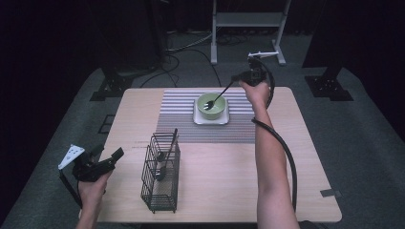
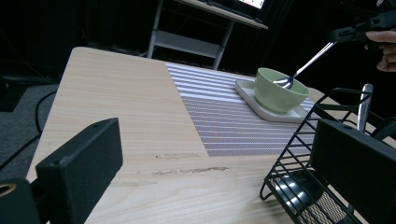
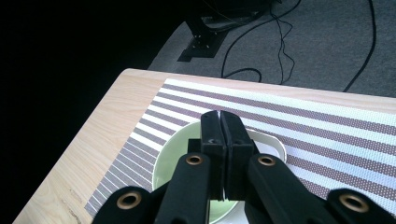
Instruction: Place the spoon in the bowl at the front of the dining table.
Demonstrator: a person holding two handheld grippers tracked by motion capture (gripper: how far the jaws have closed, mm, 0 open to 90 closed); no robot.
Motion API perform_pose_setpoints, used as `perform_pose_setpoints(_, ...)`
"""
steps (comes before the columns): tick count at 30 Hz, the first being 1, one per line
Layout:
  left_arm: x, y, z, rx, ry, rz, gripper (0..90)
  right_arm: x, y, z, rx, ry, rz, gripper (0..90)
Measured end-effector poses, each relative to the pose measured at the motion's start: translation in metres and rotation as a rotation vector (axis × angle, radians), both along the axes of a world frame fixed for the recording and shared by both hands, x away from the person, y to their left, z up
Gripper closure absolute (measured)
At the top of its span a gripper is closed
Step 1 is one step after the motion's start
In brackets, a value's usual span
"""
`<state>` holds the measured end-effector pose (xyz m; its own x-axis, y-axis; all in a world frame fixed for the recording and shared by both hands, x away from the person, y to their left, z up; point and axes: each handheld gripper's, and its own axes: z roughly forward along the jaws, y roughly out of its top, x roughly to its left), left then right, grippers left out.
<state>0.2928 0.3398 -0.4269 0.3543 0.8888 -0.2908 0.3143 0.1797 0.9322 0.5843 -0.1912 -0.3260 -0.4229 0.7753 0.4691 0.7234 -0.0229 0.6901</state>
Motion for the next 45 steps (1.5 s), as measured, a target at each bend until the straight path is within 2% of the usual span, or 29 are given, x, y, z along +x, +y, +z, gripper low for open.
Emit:
perform_pose_setpoints(17, 0.000, 0.000, 0.000, 0.000, -0.001, -0.001, 1.5, 0.002, -0.001, -0.016, 0.014, 0.028, -0.015, 88.9)
perform_pose_setpoints(28, 0.000, 0.000, 0.000, -0.002, 0.002, 0.003, 1.5, 0.004, -0.006, -0.040, 0.052, 0.071, -0.024, 88.6)
perform_pose_setpoints(32, 0.001, -0.001, -0.001, -0.007, 0.007, 0.004, 1.5, 0.005, -0.010, -0.048, 0.086, 0.078, -0.035, 88.4)
perform_pose_setpoints(37, 0.003, -0.002, -0.001, 0.002, 0.011, -0.001, 1.5, 0.006, -0.023, -0.060, 0.123, 0.113, -0.049, 78.7)
perform_pose_setpoints(39, 0.003, -0.003, -0.002, 0.001, 0.011, -0.002, 1.5, 0.005, -0.026, -0.064, 0.123, 0.120, -0.050, 75.9)
perform_pose_setpoints(41, 0.004, -0.003, -0.002, 0.002, 0.011, -0.002, 1.5, 0.003, -0.032, -0.067, 0.136, 0.122, -0.055, 73.5)
perform_pose_setpoints(45, 0.004, -0.003, -0.002, 0.006, 0.011, -0.001, 1.5, -0.001, -0.041, -0.068, 0.133, 0.120, -0.057, 69.4)
